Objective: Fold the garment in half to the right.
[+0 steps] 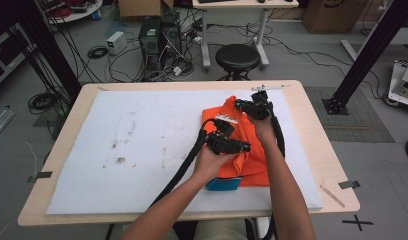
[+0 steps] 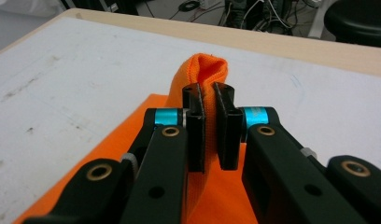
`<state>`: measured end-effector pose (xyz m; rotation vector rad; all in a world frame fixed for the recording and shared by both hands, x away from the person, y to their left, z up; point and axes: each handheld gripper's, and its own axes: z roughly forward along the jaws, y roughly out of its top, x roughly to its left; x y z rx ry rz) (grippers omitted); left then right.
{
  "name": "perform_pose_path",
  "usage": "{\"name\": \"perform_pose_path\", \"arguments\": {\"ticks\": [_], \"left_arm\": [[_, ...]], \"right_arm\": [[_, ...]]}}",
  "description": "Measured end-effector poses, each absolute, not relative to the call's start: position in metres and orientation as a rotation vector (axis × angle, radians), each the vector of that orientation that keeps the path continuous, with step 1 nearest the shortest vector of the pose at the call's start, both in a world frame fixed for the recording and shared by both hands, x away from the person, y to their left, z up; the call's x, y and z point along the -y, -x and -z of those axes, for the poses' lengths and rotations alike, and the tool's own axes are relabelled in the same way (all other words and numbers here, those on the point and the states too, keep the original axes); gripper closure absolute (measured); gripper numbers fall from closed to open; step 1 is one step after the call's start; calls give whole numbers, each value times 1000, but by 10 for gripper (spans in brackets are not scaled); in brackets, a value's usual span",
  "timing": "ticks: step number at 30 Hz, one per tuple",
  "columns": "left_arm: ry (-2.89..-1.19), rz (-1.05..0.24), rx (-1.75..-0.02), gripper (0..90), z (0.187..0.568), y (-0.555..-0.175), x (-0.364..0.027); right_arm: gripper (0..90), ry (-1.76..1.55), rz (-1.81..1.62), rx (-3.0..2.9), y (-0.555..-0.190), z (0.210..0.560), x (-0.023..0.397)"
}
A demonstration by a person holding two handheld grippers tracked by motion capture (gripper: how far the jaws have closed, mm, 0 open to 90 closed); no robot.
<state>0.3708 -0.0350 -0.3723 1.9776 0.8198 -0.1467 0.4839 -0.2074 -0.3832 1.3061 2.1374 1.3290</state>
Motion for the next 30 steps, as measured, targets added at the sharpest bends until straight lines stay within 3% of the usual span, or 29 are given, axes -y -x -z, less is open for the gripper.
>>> {"name": "perform_pose_path", "arguments": {"ticks": [14,26,28,30], "left_arm": [[-2053,132,-765,829,394,-370,78],[-2104,152,-774,816,409,-371,93],[-2104,145,-798,733,410,-371,93],[-2110,107,-805,575,408,-371,91]], "right_arm": [[850,-1375,-1269,-2091,-478,398,254],[846,-1434,-1197,-2069,-471,413,276],[825,-1440,-1201,-2069,-471,415,278],[722,-1452,-1211,-2054,-470,415,280]]}}
